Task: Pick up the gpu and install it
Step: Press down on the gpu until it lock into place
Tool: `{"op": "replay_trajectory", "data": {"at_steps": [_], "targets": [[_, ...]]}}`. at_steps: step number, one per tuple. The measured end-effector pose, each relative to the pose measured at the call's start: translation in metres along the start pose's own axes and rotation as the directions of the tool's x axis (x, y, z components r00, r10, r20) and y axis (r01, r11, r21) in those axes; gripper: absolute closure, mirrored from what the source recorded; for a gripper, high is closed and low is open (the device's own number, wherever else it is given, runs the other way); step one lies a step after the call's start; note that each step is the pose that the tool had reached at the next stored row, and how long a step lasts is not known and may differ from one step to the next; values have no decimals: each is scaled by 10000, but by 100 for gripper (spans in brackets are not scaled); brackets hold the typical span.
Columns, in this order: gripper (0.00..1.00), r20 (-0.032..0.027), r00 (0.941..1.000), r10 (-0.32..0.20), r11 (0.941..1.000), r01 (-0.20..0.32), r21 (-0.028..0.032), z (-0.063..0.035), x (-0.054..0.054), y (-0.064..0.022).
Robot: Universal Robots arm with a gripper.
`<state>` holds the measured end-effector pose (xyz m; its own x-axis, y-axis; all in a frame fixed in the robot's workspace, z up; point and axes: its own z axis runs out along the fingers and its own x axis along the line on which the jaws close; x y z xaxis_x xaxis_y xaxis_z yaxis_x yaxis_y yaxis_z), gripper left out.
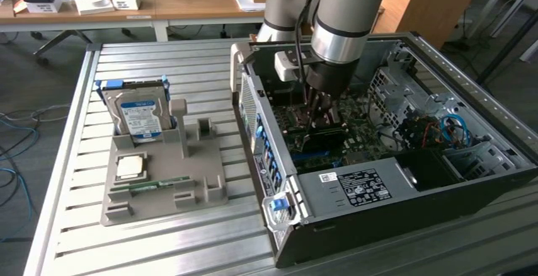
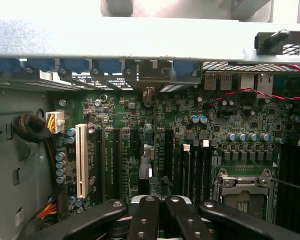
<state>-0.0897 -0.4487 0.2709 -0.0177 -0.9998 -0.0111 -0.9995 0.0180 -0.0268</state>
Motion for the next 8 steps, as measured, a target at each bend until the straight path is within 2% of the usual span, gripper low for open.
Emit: {"op": "replay_trajectory", "data": {"at_steps": [8], "targets": [[89,1,10000,0,10000,0,0,7,0,0]]}}
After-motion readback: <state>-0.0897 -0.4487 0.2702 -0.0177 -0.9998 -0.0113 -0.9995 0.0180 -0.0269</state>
